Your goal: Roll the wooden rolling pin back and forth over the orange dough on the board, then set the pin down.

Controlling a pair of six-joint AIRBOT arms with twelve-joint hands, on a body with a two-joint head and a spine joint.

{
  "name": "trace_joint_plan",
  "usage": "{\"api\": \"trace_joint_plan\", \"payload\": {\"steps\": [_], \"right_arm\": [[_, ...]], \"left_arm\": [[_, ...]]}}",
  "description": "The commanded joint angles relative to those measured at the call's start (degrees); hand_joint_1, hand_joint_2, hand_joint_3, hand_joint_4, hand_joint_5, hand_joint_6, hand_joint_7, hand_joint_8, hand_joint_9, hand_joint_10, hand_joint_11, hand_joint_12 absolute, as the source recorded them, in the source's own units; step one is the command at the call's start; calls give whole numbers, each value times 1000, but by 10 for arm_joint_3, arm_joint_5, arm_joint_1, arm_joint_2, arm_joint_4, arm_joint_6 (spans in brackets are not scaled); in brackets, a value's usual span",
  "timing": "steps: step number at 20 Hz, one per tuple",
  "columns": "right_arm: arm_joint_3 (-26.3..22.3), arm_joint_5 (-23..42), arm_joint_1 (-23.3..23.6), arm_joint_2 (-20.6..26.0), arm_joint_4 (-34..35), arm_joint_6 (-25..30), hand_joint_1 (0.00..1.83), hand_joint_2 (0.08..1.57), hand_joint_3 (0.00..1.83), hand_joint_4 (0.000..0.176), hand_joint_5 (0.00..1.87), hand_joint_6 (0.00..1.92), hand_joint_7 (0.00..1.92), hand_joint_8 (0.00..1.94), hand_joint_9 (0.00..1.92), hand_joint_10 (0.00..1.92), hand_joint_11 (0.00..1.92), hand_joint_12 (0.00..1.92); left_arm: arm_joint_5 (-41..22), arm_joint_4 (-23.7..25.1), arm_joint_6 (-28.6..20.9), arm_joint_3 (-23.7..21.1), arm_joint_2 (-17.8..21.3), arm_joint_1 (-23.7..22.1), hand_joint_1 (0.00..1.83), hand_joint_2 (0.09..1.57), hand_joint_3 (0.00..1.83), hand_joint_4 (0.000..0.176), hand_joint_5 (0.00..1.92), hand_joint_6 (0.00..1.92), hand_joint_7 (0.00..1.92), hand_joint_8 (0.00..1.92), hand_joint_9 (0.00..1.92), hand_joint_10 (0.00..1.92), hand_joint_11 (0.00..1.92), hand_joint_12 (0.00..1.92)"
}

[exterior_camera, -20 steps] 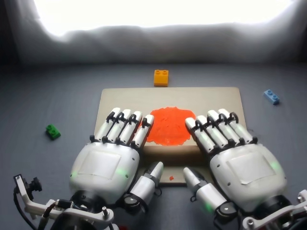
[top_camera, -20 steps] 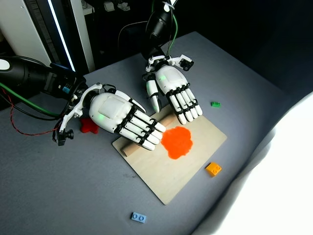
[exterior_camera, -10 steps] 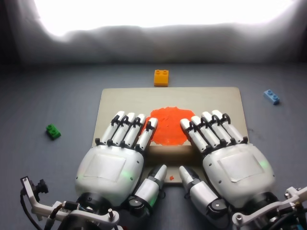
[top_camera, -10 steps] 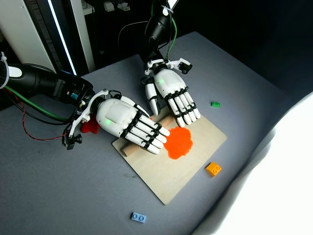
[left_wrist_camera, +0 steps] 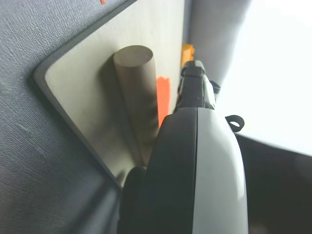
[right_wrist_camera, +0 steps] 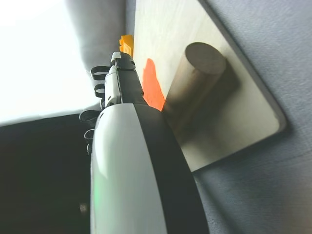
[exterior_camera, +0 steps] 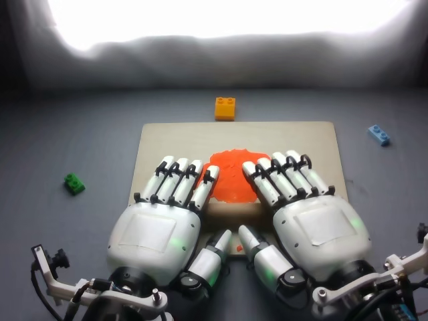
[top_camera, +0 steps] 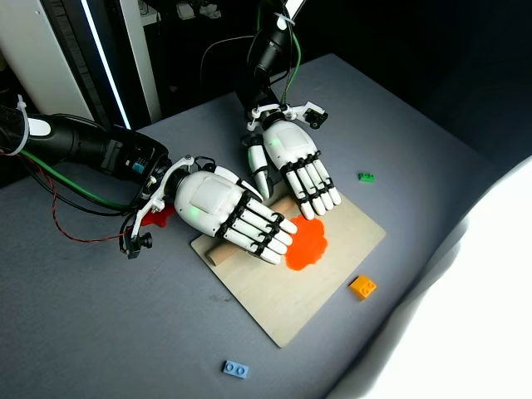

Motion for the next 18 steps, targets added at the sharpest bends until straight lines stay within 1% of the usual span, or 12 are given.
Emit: {"api": "trace_joint_plan", "payload": {"steps": [1, 8, 11, 18], "right_arm": [[2, 45, 5, 0, -40, 3, 0, 1571, 69, 0, 63, 7, 39, 1, 0, 0, 0, 0], [21, 41, 8, -13, -32, 3, 0, 1569, 60, 0, 70, 7, 59, 6, 9, 4, 0, 0], [27, 39, 9, -14, -32, 5, 0, 1560, 50, 0, 67, 6, 69, 9, 19, 8, 0, 0], [34, 39, 10, -17, -31, 8, 0, 1571, 55, 0, 56, 5, 27, 1, 0, 0, 0, 0]], "left_arm": [[-54, 39, -1, 2, -1, -1, 0, 1562, 25, 0, 74, 15, 55, 16, 22, 9, 0, 0], [-49, 39, -4, 11, -6, -3, 0, 1571, 25, 0, 73, 10, 50, 7, 12, 3, 0, 0], [-48, 39, -5, 14, -8, -4, 0, 1571, 61, 0, 96, 16, 70, 11, 31, 10, 1, 0], [-41, 39, -6, 25, -12, -10, 0, 1571, 50, 0, 101, 13, 89, 12, 30, 7, 0, 0]]}}
